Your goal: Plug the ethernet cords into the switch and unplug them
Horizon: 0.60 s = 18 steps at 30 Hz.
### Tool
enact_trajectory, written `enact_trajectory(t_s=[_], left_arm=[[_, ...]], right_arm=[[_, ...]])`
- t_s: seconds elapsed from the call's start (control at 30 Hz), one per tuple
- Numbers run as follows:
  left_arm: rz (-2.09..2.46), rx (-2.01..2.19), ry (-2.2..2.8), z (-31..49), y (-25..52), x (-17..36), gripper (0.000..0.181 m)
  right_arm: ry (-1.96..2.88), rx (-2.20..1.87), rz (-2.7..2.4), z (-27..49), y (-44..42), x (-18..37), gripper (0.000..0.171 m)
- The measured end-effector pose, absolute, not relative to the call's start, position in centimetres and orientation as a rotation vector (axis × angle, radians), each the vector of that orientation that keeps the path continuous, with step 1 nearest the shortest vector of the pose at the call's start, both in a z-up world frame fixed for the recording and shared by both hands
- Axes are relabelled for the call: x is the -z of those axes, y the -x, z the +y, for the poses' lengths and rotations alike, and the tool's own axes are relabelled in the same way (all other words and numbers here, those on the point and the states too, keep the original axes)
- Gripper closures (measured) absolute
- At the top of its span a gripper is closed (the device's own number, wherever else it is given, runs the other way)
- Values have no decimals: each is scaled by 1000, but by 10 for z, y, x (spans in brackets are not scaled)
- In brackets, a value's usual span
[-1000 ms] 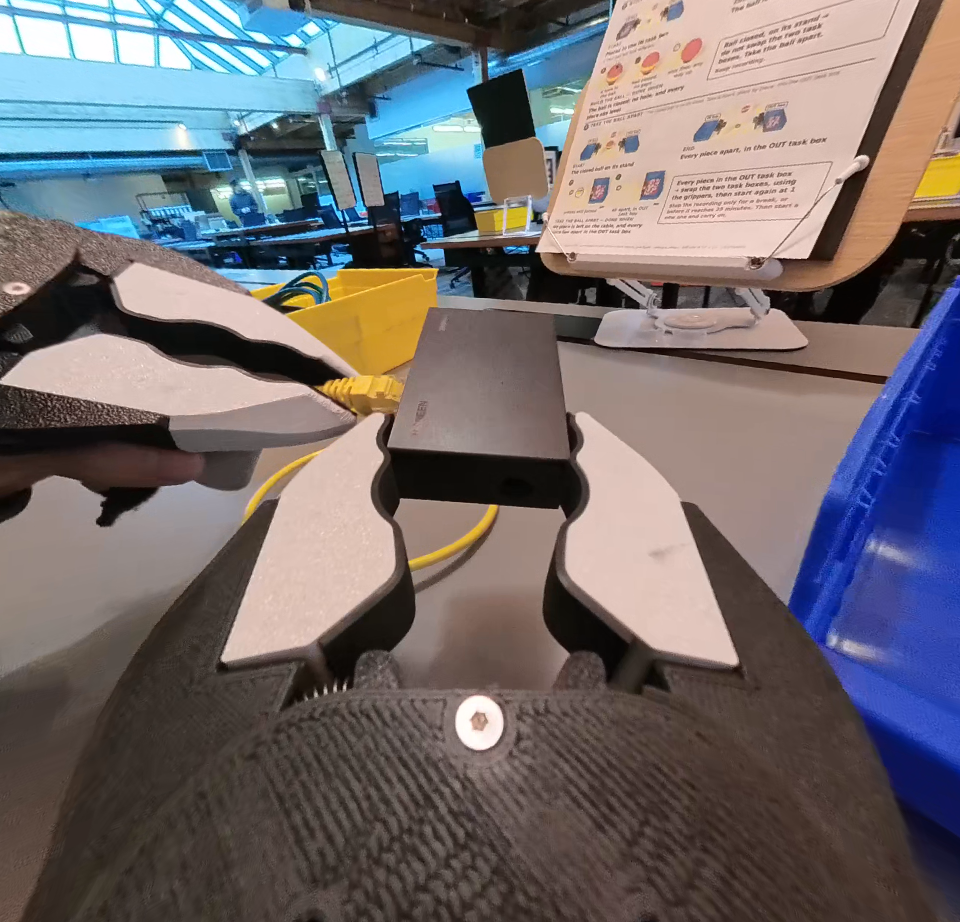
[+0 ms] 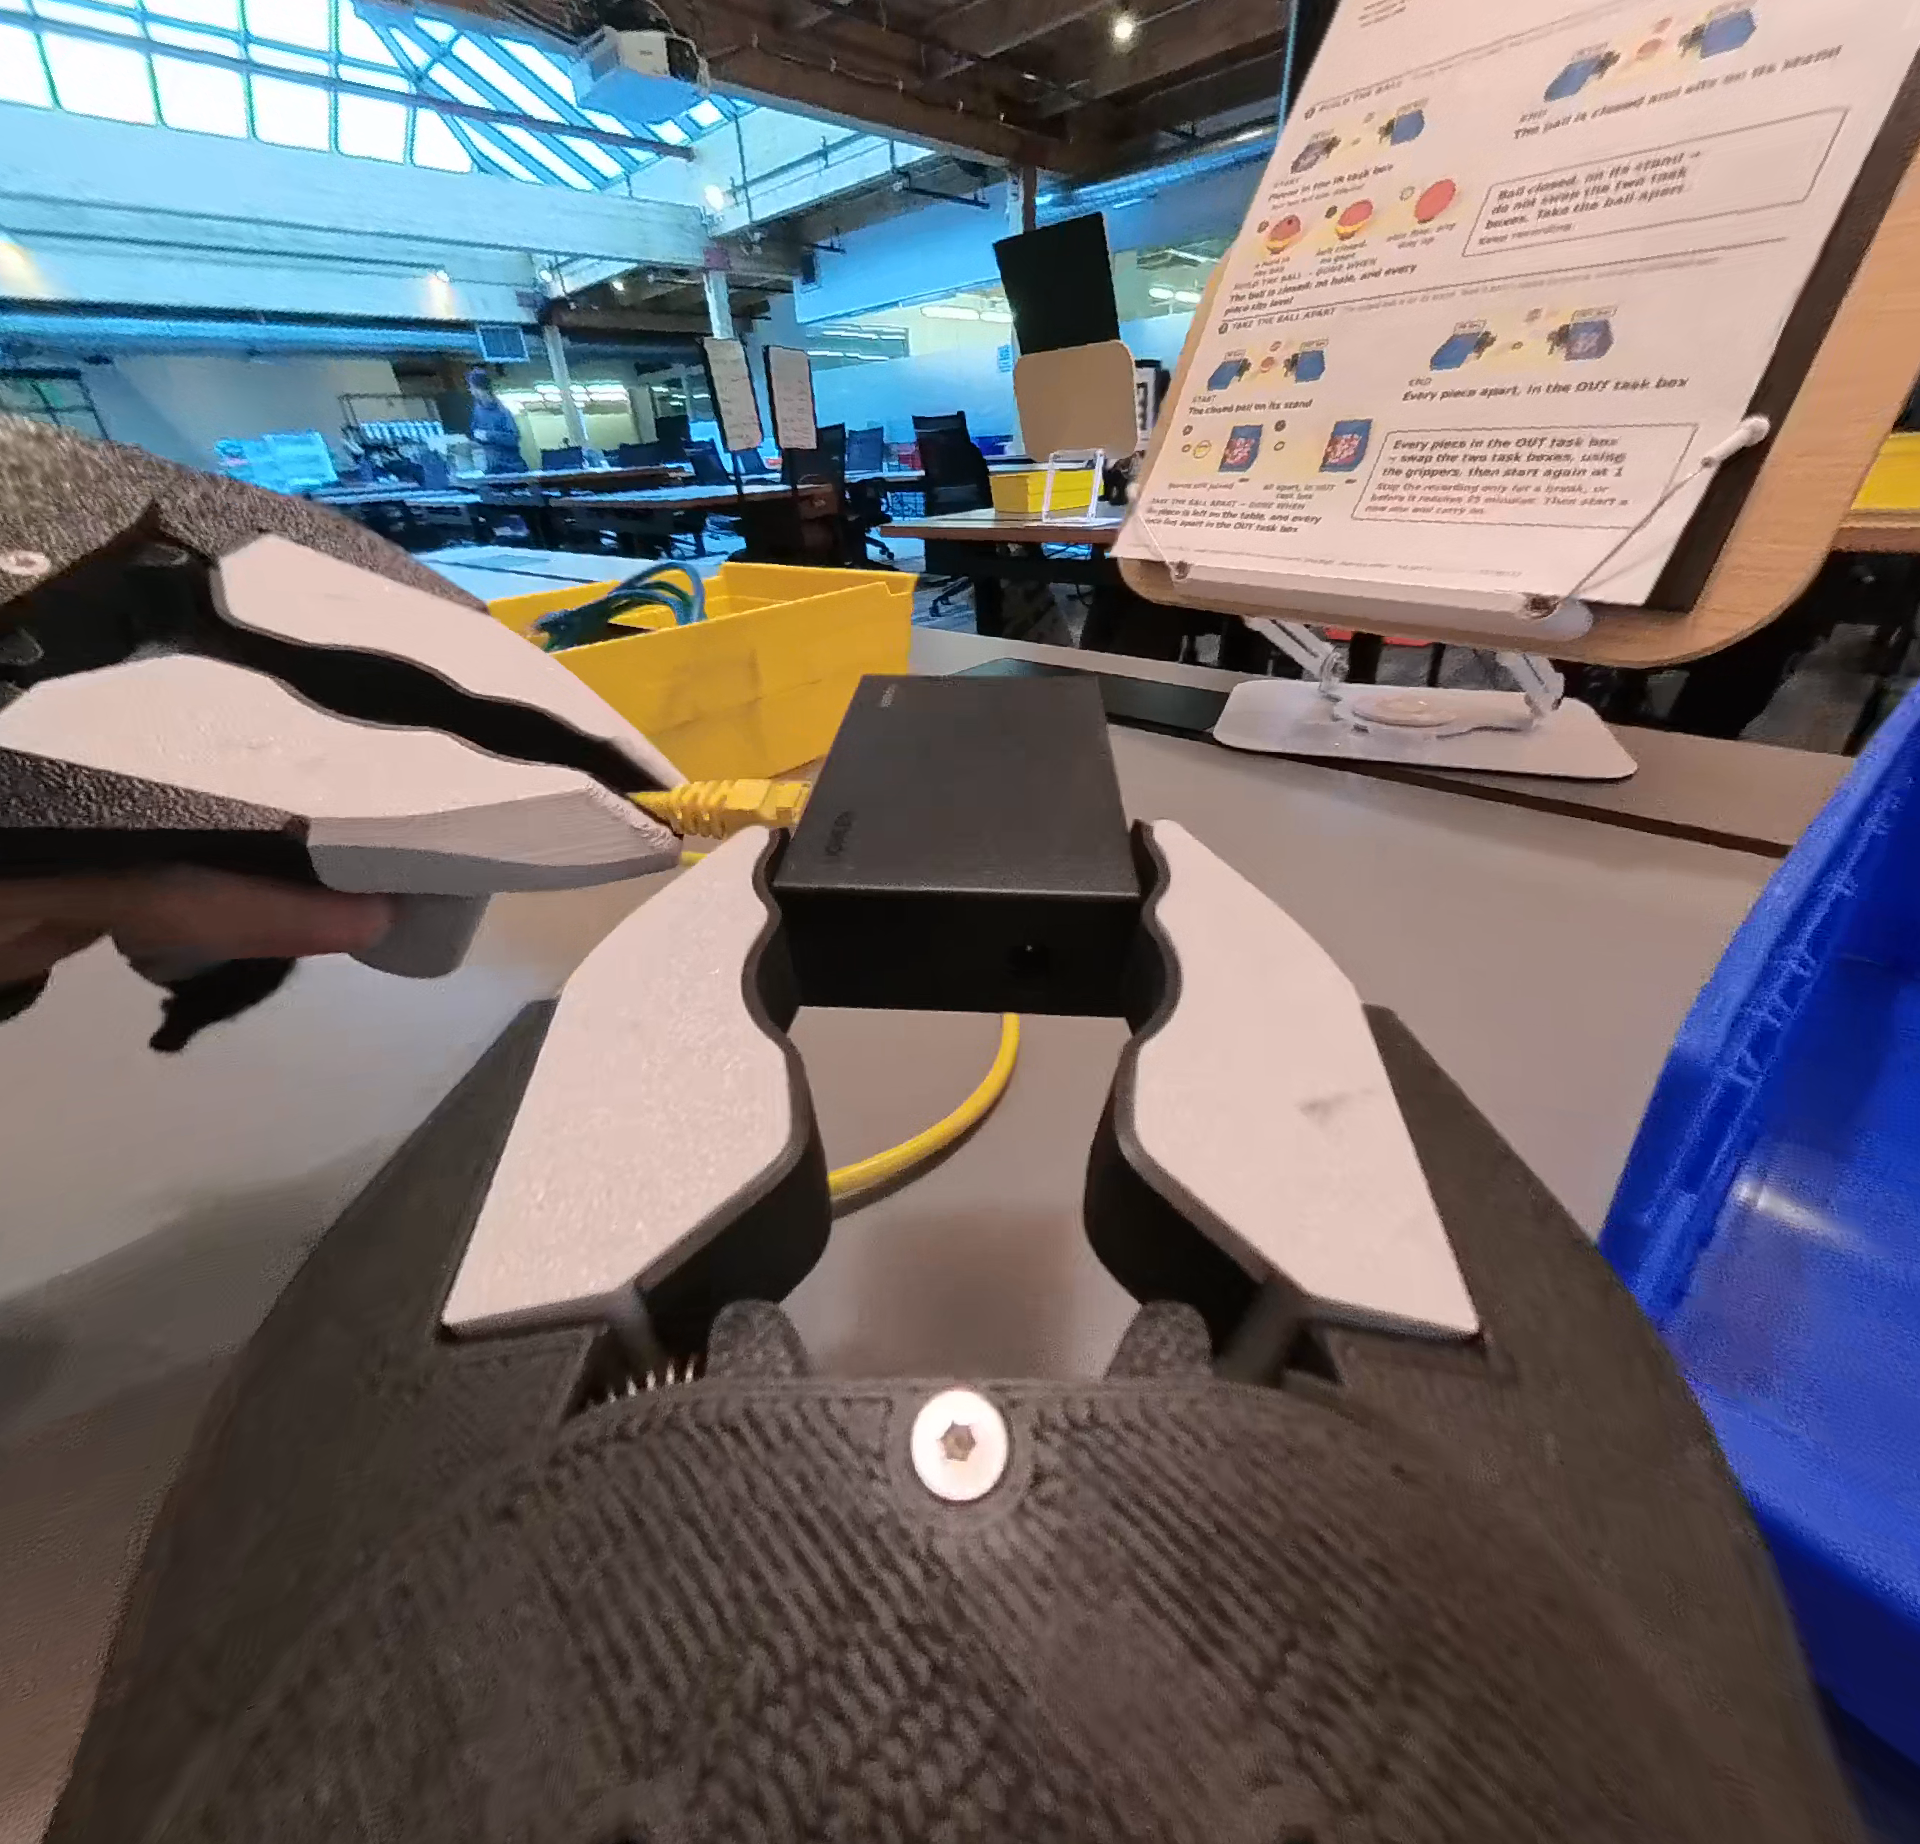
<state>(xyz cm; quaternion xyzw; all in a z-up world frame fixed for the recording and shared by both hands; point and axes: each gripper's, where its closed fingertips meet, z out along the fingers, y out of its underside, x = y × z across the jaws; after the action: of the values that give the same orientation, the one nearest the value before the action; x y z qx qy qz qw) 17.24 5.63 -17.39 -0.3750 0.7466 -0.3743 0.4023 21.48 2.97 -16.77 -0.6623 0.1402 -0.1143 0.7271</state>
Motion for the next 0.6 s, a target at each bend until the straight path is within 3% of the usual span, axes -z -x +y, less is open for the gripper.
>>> enact_trajectory(t_s=[0.43,0.6], left_arm=[[1875,1005,989,57,-181,181,176],[1719,1117,912,61,-171,148,167]], right_arm=[[1475,290,347,29,-221,170,109],[1434,221,381,23,-225,168,110]])
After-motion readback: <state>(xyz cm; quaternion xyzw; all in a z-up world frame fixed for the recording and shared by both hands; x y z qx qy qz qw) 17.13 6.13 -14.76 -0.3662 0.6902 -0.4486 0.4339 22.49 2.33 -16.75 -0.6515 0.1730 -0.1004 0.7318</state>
